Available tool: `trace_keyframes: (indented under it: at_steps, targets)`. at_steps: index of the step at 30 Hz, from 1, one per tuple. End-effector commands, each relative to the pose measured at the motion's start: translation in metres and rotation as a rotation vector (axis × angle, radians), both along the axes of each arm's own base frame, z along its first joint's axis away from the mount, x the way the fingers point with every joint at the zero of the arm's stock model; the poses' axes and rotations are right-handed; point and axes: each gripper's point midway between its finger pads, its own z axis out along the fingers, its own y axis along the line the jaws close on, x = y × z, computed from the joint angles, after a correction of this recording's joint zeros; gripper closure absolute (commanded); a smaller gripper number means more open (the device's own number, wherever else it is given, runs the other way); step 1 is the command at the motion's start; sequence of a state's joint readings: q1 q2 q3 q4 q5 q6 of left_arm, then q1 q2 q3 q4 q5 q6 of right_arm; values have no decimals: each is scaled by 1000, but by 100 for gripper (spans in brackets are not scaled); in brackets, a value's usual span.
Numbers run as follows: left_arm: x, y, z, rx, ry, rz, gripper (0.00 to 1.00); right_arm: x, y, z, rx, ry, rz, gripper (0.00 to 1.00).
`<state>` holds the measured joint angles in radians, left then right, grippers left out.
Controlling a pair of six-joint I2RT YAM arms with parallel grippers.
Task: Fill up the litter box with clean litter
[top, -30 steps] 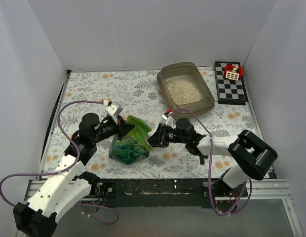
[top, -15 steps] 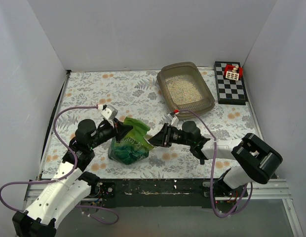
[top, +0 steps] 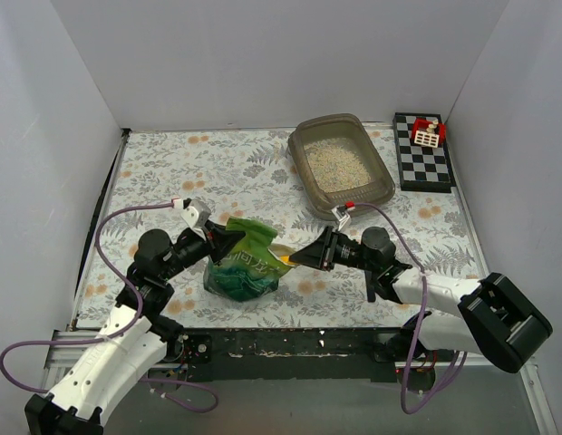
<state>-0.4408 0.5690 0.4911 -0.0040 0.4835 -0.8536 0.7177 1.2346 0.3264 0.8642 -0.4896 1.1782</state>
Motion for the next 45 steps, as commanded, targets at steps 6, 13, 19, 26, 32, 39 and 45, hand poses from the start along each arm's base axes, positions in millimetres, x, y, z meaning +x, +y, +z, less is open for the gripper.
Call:
trace_keyframes:
  at_steps: [6,13,19,26,32,39,45]
  targets:
    - [-6,-7,-32,37,93,-57,100,-5,-24,72,210,-138,-26,99]
    - [-8,-12,-38,40,111,-89,100,-6,-44,69,209,-138,-71,99]
    - [-10,-13,-33,22,90,-101,100,-7,-59,56,187,-108,-106,99]
    - [-9,-13,-35,27,91,-96,100,-14,-72,44,182,-62,-127,99]
    - [-8,-11,-33,20,75,-84,100,-20,-79,39,161,-42,-140,99]
    - [-8,-11,-32,19,72,-80,100,-25,-86,27,113,-11,-169,99]
    - [-8,-11,-32,18,72,-80,100,-24,-92,21,84,11,-212,99]
